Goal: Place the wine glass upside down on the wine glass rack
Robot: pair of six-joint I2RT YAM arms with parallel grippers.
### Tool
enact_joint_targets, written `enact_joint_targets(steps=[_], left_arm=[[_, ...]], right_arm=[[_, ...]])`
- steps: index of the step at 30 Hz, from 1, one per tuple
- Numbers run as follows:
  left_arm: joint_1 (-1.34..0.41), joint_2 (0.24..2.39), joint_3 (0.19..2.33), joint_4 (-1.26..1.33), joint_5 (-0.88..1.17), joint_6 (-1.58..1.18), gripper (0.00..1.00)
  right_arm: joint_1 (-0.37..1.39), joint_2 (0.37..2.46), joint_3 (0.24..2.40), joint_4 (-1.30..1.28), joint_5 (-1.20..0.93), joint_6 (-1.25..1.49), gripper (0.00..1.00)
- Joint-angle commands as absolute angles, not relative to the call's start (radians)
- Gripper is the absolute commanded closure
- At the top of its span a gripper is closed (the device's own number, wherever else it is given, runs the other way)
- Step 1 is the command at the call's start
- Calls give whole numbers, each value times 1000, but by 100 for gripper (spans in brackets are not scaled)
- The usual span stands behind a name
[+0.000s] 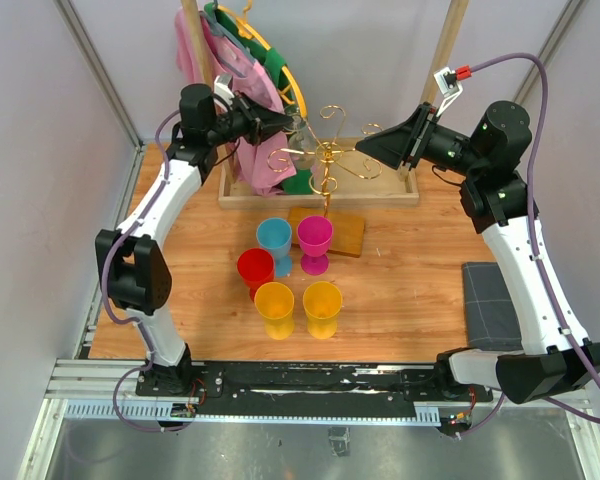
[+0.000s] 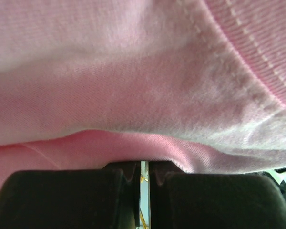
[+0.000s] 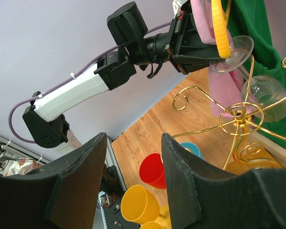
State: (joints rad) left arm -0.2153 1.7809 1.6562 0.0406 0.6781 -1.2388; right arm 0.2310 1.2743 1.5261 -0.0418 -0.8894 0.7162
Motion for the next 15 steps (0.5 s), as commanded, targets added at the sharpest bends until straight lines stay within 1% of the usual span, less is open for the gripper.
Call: enact_joint_targets(steps=[1, 15], left_arm=[[-209, 1798, 1718, 60, 645, -1256, 100], [-162, 1741, 1633, 123, 621, -1301, 100]], right_arm=[[219, 1257, 1511, -15, -893, 699, 49], [218, 1264, 1491, 9, -896, 713, 50]])
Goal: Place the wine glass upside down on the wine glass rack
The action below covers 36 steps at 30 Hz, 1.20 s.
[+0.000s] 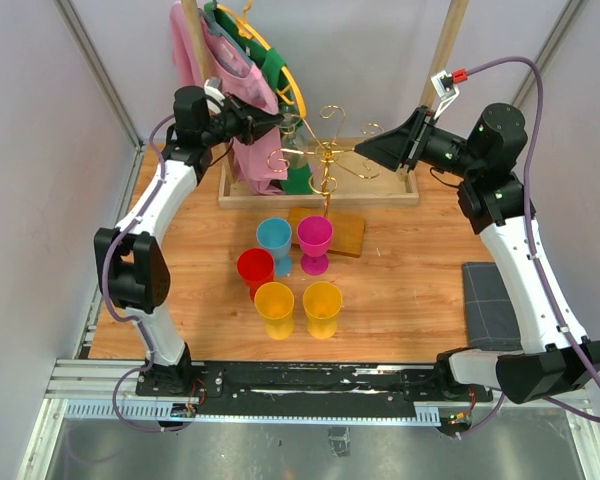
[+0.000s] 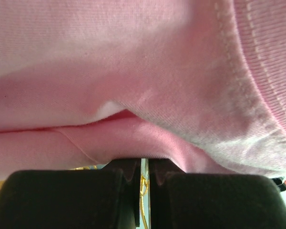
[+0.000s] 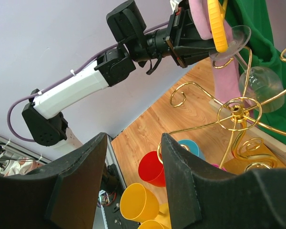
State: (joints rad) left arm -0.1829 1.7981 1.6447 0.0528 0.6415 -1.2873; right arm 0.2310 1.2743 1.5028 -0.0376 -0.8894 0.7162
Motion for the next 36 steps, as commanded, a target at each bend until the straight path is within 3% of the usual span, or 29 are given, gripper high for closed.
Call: enact_joint_targets(steps=[1, 23, 27, 36], left_arm=[[-159, 1739, 1630, 121, 626, -1301, 100], [-152, 1696, 1514, 163, 747, -1261, 100], [-152, 1717, 1531, 158, 756, -1256, 87], [-151, 1730, 1532, 167, 764, -1254, 78]], right_arm=[[218, 1265, 1491, 9, -896, 715, 50], [219, 1280, 1473, 66, -905, 752, 49], [218, 1277, 1471, 67, -904, 752, 49], [218, 1281, 1479, 64, -904, 749, 49]])
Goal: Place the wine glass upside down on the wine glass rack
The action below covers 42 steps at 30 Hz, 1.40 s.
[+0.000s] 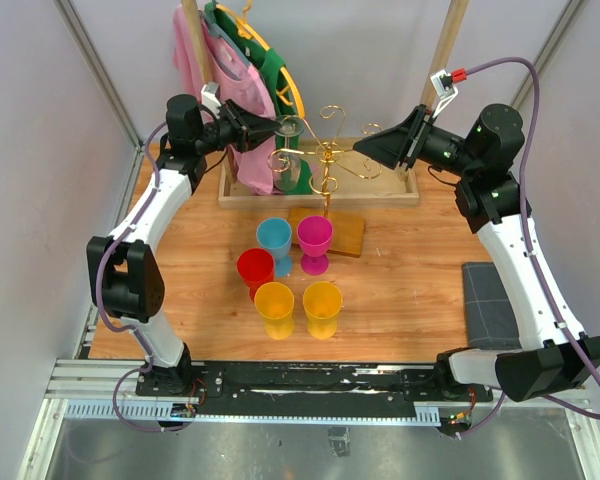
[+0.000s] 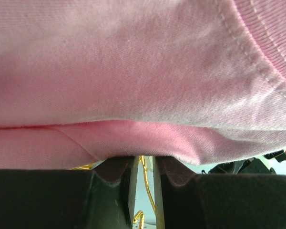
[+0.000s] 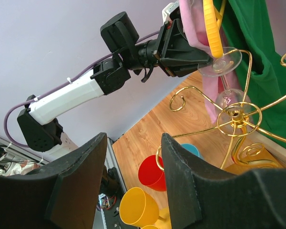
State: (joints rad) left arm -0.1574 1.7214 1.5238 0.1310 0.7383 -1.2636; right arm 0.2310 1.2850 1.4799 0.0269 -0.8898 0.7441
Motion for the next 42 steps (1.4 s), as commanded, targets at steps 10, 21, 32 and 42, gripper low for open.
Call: enact_joint_targets(steps=[10, 21, 32, 42], left_arm=[[-152, 1661, 1487, 174, 782, -1232, 60], [-147, 1555, 1474, 59, 747, -1124, 51], [-92, 1389, 1388, -78, 682, -997, 51], [-60, 1149, 1266, -393, 480, -676, 51]], right_arm=[[218, 1288, 1481, 59, -905, 744, 48], [218, 1289, 1459, 77, -909, 756, 44], [218, 1276, 1439, 69, -905, 753, 43], [218, 1256, 1406, 23, -890, 728, 42]])
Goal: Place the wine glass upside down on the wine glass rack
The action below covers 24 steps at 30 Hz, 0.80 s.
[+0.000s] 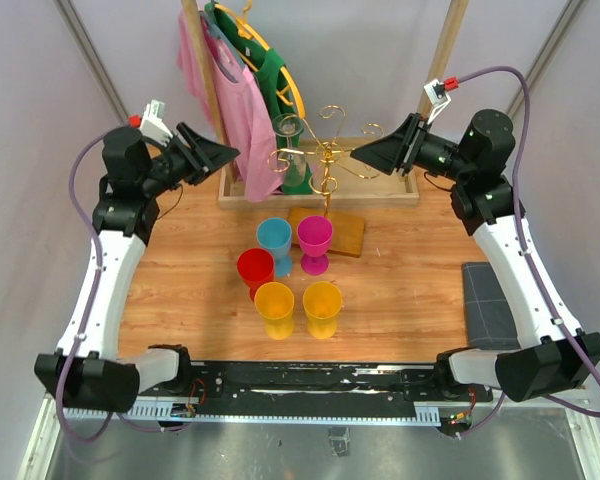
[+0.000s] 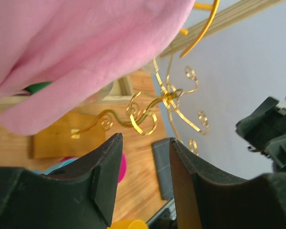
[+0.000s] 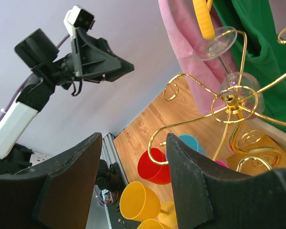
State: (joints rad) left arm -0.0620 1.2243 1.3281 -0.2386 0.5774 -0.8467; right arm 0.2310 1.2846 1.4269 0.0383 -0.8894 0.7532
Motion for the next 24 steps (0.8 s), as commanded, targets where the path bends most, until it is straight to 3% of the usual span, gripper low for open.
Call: enact_joint_targets(steps=[1, 8, 24], left_arm=[[-59, 1132, 1246, -414, 467, -654, 52], [-148, 1085, 1162, -497, 308, -508, 56], [-296, 1174, 1097, -540, 174, -422, 57]], right_arm=[[218, 1251, 1401, 15, -885, 722, 42], [220, 1201, 1392, -101, -816, 641, 42], [221, 1087, 1298, -308, -739, 488, 38]])
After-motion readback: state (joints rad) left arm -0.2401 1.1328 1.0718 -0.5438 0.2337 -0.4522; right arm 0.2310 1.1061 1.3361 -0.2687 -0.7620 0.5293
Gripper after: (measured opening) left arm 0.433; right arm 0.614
